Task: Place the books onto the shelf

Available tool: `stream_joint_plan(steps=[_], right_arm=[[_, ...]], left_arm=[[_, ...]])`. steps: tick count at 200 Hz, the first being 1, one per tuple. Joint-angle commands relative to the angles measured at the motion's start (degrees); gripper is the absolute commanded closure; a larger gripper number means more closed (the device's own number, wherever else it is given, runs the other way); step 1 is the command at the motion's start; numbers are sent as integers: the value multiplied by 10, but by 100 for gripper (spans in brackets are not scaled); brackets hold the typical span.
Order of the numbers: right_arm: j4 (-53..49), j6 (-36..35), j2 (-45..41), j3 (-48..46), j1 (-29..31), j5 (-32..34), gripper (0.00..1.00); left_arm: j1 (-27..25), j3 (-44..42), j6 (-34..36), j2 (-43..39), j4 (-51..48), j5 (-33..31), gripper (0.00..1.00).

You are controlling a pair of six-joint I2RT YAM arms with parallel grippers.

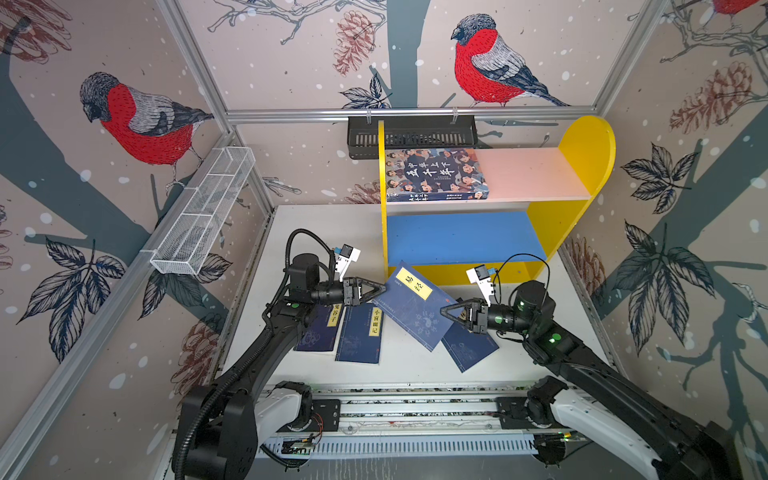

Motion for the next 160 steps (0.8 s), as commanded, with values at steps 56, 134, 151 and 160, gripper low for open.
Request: stream_joint_plan(steps=[56,134,151,160], right_arm=[[-33,-83,87,55,-1,-103,99],[-51,-121,162,105,-15,-108,68],[-49,-114,161,95,-38,-94,52],[-15,-88,148,73,-47,-84,50]], left_arm=[[-48,-12,-45,2,64,75,32],[-53,-50,-157,-4,193,41,100],[-51,-49,-173,-4,211,21,100],[-45,-46,-188,-2,221,11,100]])
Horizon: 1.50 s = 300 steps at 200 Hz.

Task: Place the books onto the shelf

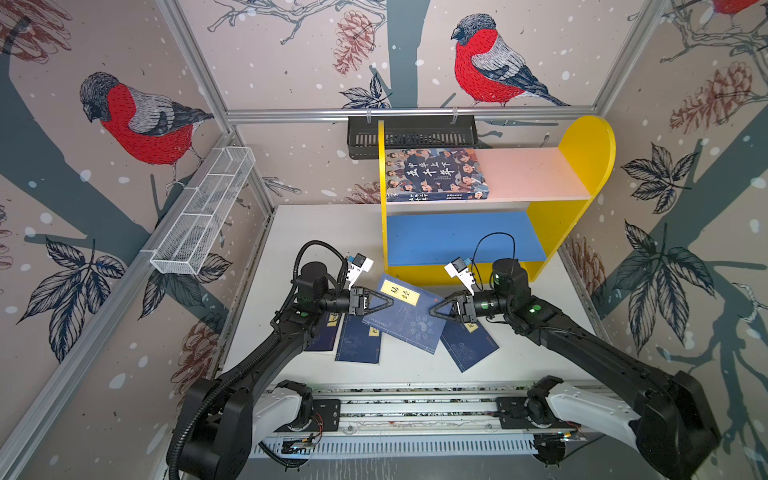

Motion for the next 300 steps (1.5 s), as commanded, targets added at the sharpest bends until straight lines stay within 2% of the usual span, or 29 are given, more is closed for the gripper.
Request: stream_joint_plan(steps=[1,39,67,81,96,115,210,230,244,264,283,300], right_arm=[[59,28,-18,-30,-21,17,50],[259,181,-71,-132,-25,49,41],[336,239,-88,-174,-8,83,39],[354,242,-90,-184,21,115,37],[319,214,-82,-174,56,151,36],[335,216,-59,-169,80,154,37],[458,262,-9,-190,90,214,69],[470,266,3,-188,88,216,79],[475,266,9,-184,85,214,97],[469,264,12,-178,73,204,99],[455,261,7,-175,52,196,99],[427,255,-1,-169,28,181,99]], left_arm=[[8,3,-46,-1,70,-33,100],[26,4,-125,18,139,-62,100],[29,2,-145,23,157,-81,100],[29,1,-157,25,164,-91,100],[29,-3,-177,30,186,-94,100],[29,-9,-191,34,206,-104,100],[29,-33,-218,36,236,-125,100],[29,-35,-218,37,236,-127,100],[29,-36,-217,38,234,-128,100],[29,-37,-205,37,226,-132,100],[29,-38,-193,35,210,-135,82],[30,-37,-180,31,197,-139,57]])
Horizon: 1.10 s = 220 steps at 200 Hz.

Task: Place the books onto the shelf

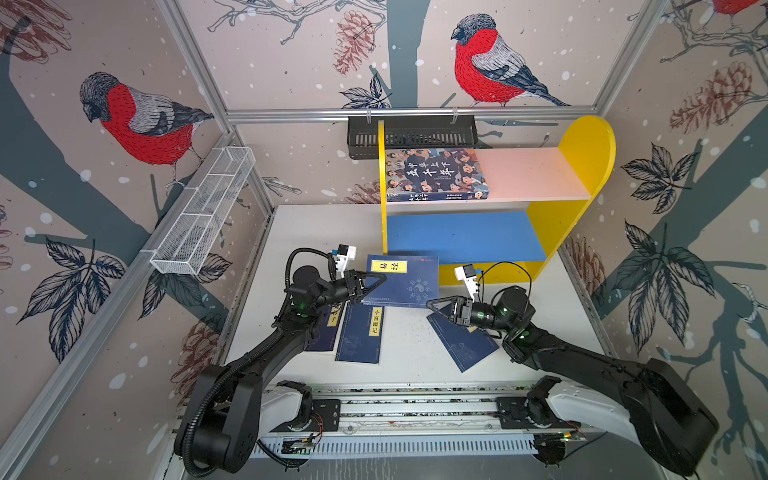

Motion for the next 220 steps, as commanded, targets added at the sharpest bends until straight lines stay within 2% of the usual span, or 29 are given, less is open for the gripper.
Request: stream_joint_plan(steps=[1,19,42,61,80,116,155,220], right_arm=[[-8,-15,-11,11,-27,-2,99],[-50,-31,-26,22,-53,-24,99],[-160,-87,-49,57,-85,-49,99],[-237,-129,-59,82,-119,-67,100],[-287,-152,-61,96,-161,-91,99],[-321,-181,-50,122,-216,-128,100],[-357,-228,9,176,-233,-152,100],[-345,-246,140,258,-238,-192,100]], left_arm=[[2,-1,17,-6,4,4,56],[9,2,46,-11,-28,1,36],[24,23,127,-22,-135,-11,28],[35,37,171,-29,-187,-17,27],[42,38,169,-33,-182,-16,27],[46,39,169,-36,-183,-16,26],[48,40,164,-36,-177,-18,26],[51,37,171,-39,-178,-22,25]])
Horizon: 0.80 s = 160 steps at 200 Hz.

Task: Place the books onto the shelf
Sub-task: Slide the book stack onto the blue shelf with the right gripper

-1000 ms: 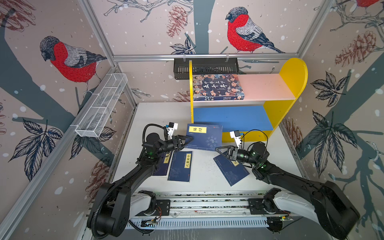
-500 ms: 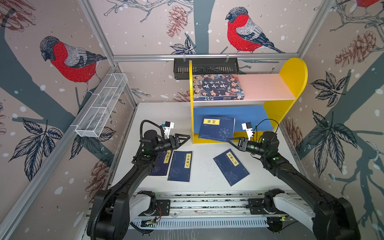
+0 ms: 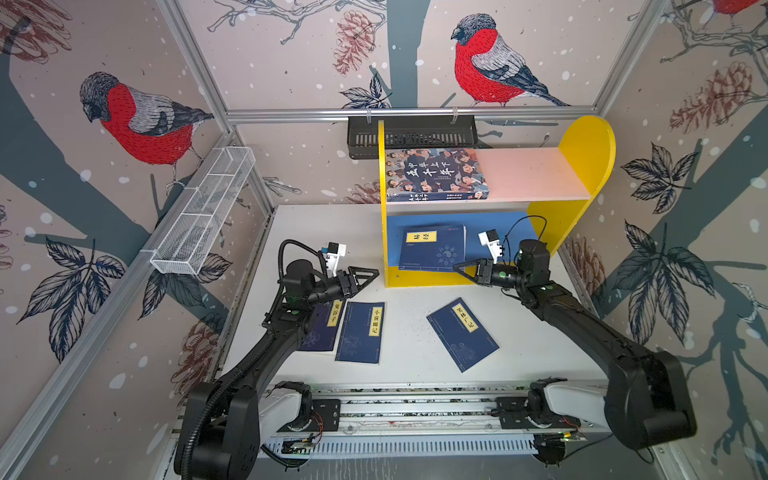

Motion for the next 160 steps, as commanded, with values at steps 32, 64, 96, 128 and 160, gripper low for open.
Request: stream_joint_plan(steps=[32,64,96,128,160], right_arm=[[17,-29,84,58,1,-54,100],[22,-25,113,75,0,-65,99],[20,-18,132,90,1,-65,99],[5,-20,149,102,1,-58,97],[-26,-40,169,119,2,-53,95]], left_arm=[[2,1,16,-5,6,-2,24],[2,0,18,-6,5,-4,24],[2,-2,20,-7,3,-6,24],[2,-4,22,-6,2,-7,24],[2,-5,23,-7,0,-9,23]])
